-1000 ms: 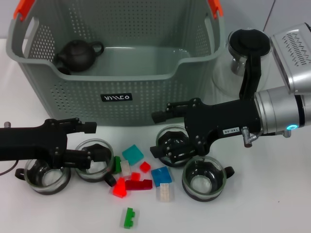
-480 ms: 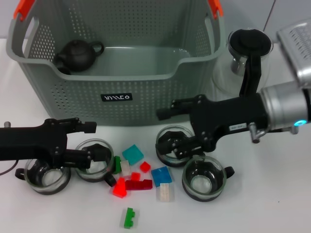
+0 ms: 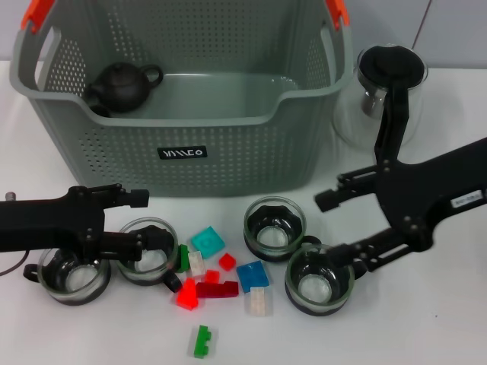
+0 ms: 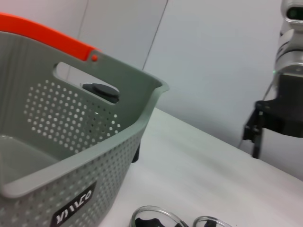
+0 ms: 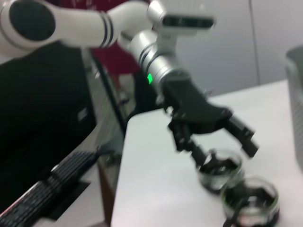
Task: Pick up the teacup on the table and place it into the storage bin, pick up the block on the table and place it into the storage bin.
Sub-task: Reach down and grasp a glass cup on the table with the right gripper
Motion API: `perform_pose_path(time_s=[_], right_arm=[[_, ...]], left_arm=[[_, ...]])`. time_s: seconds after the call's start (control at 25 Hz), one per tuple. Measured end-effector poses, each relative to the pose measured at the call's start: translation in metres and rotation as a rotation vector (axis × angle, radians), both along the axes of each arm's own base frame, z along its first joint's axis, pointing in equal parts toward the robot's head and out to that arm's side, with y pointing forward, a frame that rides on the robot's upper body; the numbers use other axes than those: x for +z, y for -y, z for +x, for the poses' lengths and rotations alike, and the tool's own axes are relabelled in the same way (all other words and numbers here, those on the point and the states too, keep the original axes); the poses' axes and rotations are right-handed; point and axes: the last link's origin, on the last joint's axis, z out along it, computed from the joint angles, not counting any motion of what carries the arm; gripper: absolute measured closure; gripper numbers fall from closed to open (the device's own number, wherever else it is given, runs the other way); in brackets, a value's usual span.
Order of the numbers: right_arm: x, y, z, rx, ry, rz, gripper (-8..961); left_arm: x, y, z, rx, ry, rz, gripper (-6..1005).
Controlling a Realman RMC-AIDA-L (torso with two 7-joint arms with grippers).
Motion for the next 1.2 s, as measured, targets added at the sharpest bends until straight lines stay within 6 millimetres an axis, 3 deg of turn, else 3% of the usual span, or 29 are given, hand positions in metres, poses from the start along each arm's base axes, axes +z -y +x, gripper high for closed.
perform_pose_path(time_s=[0.28, 0.72, 1.2], right_arm=[[0.009, -0.002, -0.004, 0.003, 0.211, -0.044, 89], [-0.041, 0.006, -0.026, 0.117, 0.424, -0.168, 88], [-0.066, -0.001, -0.033, 0.145, 0.613, -0.127, 89]], left_arm=[[-0.005, 0.002, -0.001, 0.006, 0.008, -0.009, 80], [-0.007, 0.008, -0.004, 0.015, 0.016, -0.019, 79], [-0.008, 0.01, -0.008, 0.023, 0.008, -0.005, 79]])
